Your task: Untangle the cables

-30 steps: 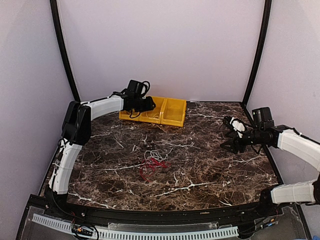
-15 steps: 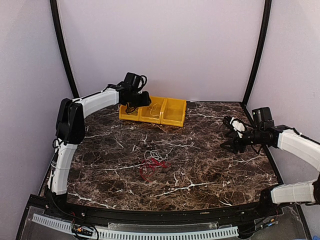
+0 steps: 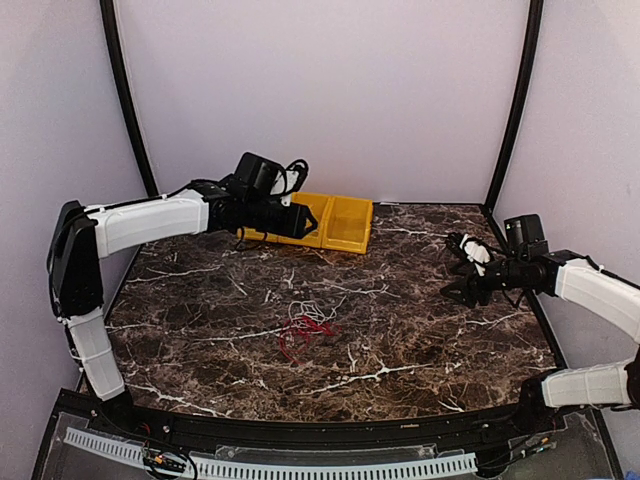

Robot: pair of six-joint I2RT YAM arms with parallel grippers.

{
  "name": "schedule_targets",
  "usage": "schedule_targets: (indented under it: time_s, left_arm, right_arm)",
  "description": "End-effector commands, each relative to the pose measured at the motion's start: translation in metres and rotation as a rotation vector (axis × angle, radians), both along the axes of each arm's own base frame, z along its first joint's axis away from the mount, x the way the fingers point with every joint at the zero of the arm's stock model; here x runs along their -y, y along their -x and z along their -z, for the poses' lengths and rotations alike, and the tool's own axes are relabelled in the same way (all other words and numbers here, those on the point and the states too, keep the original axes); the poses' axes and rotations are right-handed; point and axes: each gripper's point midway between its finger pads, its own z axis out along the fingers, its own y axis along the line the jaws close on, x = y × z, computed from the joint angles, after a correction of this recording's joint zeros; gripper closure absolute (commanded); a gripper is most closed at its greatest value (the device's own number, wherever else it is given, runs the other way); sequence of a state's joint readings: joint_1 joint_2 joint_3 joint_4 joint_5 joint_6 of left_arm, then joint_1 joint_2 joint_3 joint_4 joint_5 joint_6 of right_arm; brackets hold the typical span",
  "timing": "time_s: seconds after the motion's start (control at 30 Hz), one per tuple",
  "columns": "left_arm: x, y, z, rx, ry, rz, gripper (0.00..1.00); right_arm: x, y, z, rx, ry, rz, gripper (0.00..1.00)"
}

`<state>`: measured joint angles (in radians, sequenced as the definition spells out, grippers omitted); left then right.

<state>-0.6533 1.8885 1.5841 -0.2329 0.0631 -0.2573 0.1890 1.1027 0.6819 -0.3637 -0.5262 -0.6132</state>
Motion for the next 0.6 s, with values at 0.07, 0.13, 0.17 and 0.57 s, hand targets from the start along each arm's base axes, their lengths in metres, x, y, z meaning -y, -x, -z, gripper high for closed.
schedule_targets:
  time_s: [0.07,0.13,0.17,0.57]
  left_arm:
    - [0.002,0.059,0.002,-0.035,0.022,0.137,0.61]
    - [-0.008,0.071,0.023,-0.093,-0.013,0.123,0.62]
    - [-0.012,0.074,0.027,-0.106,-0.015,0.106,0.63]
    - [-0.042,0.107,0.106,-0.292,0.040,-0.051,0.70]
  right_arm:
    - [-0.005,0.000,0.004,-0.008,-0.004,-0.022,0.34]
    - [-0.007,0.001,0.006,-0.012,0.001,-0.029,0.34]
    - [-0.008,0.001,0.007,-0.014,0.003,-0.032,0.34]
    - [-0.018,0.003,0.021,-0.048,0.038,-0.063,0.35]
